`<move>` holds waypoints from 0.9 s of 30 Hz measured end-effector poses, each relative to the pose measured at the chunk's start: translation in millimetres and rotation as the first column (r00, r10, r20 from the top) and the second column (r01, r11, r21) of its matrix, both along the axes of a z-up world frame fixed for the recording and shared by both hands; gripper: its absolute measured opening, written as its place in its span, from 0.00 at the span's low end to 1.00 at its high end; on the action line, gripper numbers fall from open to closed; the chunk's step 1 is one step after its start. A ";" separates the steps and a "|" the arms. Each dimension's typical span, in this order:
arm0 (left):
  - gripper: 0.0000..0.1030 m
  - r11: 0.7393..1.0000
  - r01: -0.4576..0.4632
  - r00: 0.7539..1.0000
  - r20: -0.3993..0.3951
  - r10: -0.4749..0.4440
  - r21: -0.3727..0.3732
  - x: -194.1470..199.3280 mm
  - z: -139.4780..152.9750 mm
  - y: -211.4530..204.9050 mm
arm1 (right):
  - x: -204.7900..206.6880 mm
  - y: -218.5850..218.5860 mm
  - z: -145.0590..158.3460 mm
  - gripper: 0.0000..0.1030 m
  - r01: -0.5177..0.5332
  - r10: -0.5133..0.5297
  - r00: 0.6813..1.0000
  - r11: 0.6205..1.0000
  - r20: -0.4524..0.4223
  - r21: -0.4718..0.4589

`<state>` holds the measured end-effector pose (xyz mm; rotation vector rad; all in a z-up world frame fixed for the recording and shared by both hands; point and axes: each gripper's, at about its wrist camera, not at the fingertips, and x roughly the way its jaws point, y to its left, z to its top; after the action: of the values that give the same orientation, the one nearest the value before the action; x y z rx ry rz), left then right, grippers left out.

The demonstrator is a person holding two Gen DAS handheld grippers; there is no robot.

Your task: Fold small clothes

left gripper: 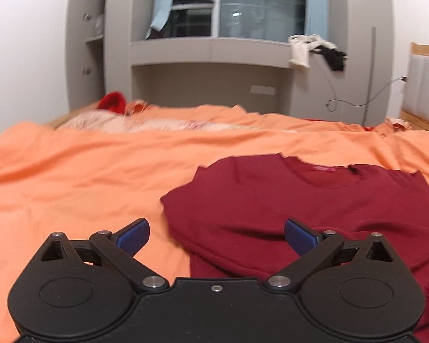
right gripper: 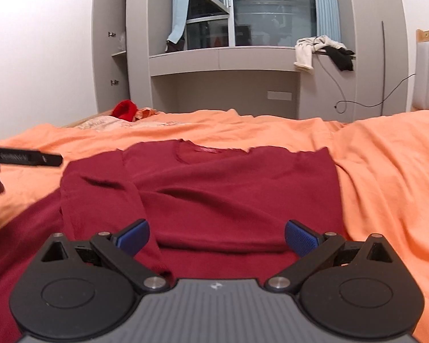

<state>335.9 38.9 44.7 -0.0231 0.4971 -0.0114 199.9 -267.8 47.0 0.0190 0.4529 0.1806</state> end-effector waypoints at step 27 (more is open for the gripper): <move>0.99 0.994 0.069 0.986 -0.160 -0.055 0.079 -69.0 -13.3 13.5 | -37.5 3.2 -24.2 1.00 -0.135 0.124 0.988 0.981 -0.090 -0.139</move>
<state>266.9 52.5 31.4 0.0751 0.6559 -0.0497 162.4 -264.5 22.8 -0.1463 0.5479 0.2755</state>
